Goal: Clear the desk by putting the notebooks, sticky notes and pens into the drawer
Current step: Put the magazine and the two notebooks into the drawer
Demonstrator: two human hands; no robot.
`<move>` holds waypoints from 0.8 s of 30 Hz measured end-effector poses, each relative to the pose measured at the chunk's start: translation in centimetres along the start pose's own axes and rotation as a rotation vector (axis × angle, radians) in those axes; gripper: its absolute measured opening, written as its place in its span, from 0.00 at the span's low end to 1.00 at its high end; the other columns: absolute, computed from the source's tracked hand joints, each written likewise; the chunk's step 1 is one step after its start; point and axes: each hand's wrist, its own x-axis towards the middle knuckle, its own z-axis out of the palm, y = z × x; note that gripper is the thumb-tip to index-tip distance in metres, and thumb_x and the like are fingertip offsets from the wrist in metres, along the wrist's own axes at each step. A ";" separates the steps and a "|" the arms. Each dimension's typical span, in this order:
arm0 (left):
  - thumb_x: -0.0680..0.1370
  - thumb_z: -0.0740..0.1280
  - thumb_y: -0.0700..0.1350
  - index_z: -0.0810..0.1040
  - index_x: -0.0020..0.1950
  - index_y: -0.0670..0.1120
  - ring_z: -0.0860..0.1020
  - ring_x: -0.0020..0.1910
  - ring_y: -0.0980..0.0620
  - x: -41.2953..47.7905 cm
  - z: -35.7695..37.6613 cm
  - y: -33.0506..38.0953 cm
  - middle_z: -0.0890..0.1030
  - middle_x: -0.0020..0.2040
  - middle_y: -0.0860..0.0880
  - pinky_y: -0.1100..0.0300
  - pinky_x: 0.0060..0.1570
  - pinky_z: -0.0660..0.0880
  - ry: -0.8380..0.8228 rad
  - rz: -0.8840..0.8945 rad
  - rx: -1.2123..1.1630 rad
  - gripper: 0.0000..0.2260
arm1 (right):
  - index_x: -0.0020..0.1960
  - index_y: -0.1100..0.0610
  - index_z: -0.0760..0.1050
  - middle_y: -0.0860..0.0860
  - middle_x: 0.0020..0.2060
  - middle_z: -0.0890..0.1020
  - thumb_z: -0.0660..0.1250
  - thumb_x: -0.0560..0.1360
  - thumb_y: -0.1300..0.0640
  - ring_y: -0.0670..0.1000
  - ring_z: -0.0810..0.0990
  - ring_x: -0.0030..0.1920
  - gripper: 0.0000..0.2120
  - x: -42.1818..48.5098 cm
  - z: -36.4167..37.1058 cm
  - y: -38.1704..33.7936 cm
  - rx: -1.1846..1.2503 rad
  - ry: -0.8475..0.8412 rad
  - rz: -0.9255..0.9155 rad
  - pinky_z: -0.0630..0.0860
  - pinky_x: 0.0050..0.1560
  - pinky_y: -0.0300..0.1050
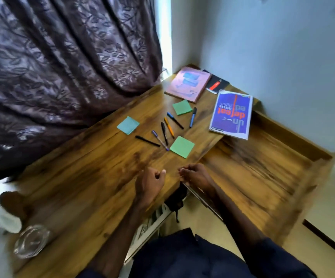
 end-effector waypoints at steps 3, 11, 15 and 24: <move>0.79 0.68 0.55 0.81 0.48 0.52 0.81 0.43 0.52 0.0 1.4 3.2 0.82 0.43 0.54 0.58 0.41 0.77 -0.022 0.047 0.009 0.08 | 0.55 0.64 0.81 0.57 0.42 0.85 0.65 0.82 0.59 0.50 0.81 0.38 0.10 -0.9 -3.2 0.1 0.067 0.066 -0.020 0.76 0.34 0.39; 0.79 0.69 0.50 0.83 0.51 0.51 0.81 0.44 0.54 2.1 5.1 9.4 0.84 0.47 0.55 0.59 0.43 0.78 -0.130 0.184 0.058 0.05 | 0.52 0.63 0.83 0.60 0.48 0.87 0.69 0.80 0.57 0.53 0.83 0.42 0.09 -0.5 -9.1 0.5 0.214 0.229 -0.031 0.74 0.39 0.47; 0.78 0.69 0.51 0.84 0.51 0.51 0.83 0.46 0.53 5.4 7.4 11.9 0.86 0.48 0.52 0.53 0.45 0.82 -0.207 0.227 0.065 0.07 | 0.54 0.61 0.83 0.56 0.48 0.88 0.69 0.80 0.57 0.50 0.83 0.43 0.08 0.7 -11.5 0.4 0.229 0.265 -0.023 0.77 0.41 0.44; 0.78 0.69 0.51 0.85 0.52 0.50 0.83 0.45 0.51 13.8 10.3 15.7 0.86 0.46 0.52 0.58 0.41 0.77 -0.295 0.220 0.058 0.08 | 0.52 0.63 0.84 0.59 0.47 0.87 0.71 0.78 0.59 0.51 0.82 0.42 0.08 7.0 -15.4 -1.5 0.287 0.316 0.051 0.77 0.37 0.42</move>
